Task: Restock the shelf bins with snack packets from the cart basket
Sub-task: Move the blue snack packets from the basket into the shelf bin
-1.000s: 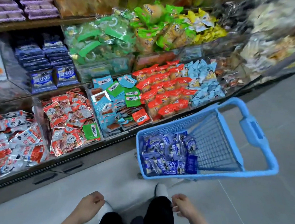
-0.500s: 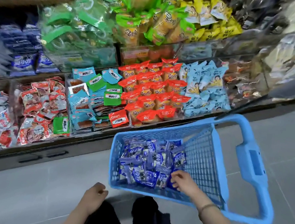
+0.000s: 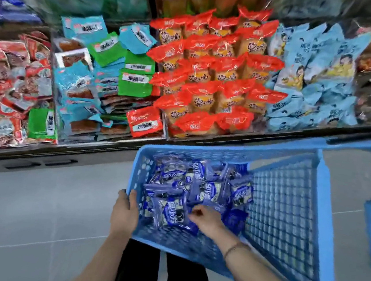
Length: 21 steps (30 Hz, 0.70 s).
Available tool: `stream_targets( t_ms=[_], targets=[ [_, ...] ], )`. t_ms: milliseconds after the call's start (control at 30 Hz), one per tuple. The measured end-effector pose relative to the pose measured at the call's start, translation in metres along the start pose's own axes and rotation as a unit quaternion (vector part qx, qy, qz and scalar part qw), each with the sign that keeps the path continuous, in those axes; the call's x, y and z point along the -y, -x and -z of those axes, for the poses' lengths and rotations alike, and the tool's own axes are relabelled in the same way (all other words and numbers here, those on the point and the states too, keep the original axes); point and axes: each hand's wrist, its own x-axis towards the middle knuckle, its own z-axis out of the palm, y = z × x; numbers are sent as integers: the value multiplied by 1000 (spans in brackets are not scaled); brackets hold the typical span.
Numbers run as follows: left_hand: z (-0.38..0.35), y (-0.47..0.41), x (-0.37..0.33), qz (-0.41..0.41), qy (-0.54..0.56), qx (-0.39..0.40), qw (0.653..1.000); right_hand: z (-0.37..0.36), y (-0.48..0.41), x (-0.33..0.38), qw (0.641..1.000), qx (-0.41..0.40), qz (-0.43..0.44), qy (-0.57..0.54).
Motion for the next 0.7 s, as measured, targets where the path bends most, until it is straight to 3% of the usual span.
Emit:
stream_targets(
  t_ms=[133, 233, 333, 433, 500, 633, 700],
  targets=[
    [-11, -3, 15, -61, -39, -72, 995, -22, -36, 11, 999, -21, -21, -12],
    [-13, -8, 21, -82, -36, -95, 991, -35, -50, 16, 998, -41, -24, 40],
    [-14, -10, 21, -92, -38, -94, 991, -43, -51, 16, 993, -96, 55, -44],
    [-14, -9, 21, -99, -38, -95, 990, -39, -40, 15, 982, -92, 125, -107],
    [-13, -9, 20, -99, -31, -91, 990, -33, -33, 19, 978, -100, 164, -81],
    [-12, -9, 18, -94, -30, -88, 991, -14, -32, 34, 965, -139, 209, 71],
    [-11, -8, 16, -90, -24, -85, 992, 0, -37, 43, 967, -135, 206, 67]
  ],
)
